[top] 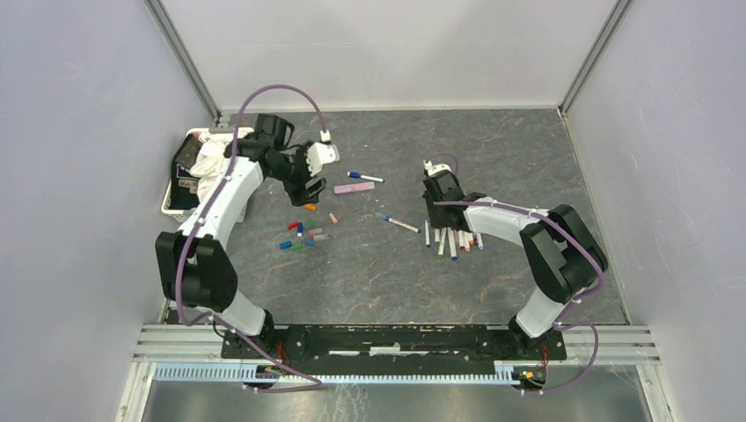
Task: Open the pen caps
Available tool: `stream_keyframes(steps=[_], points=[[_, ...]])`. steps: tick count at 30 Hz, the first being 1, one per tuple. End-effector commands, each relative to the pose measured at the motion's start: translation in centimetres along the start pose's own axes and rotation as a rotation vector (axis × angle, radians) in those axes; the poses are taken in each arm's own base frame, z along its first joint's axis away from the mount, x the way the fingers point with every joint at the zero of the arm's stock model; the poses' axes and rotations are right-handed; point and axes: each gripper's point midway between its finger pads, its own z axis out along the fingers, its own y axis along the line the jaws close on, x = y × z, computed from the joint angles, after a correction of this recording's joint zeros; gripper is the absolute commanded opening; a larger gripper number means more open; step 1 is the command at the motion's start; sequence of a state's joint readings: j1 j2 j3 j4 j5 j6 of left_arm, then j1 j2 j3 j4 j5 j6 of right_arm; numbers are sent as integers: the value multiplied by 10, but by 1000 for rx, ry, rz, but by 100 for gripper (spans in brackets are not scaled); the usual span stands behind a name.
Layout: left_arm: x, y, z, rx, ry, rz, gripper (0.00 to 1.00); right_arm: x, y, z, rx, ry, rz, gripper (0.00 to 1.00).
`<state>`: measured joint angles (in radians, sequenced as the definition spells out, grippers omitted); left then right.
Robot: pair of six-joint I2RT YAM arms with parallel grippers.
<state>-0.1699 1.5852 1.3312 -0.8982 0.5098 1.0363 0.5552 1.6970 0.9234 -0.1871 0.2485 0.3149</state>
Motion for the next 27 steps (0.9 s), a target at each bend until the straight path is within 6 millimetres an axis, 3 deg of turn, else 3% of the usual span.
stream_keyframes(steps=[1,7,10,15,19,22,27], points=[[-50,5,-57,-83,-97,-12,97,-46,-3,-27,26,-118,35,33],[-87,28,-113,-335,-210,-10,100,-104,5,-50,-6,-252,27,40],[-89,39,-126,-469,-258,-71,100,-142,31,-47,-111,-323,-75,48],[-75,30,-108,-411,-229,-108,100,-176,82,-2,-276,-269,-307,53],[-67,17,-95,-307,-206,-132,100,-198,121,18,-392,-308,-404,53],[-68,8,-89,-256,-217,-152,100,-201,144,29,-450,-345,-459,53],[-69,-2,-85,-197,-232,-162,99,-197,157,53,-464,-347,-481,54]])
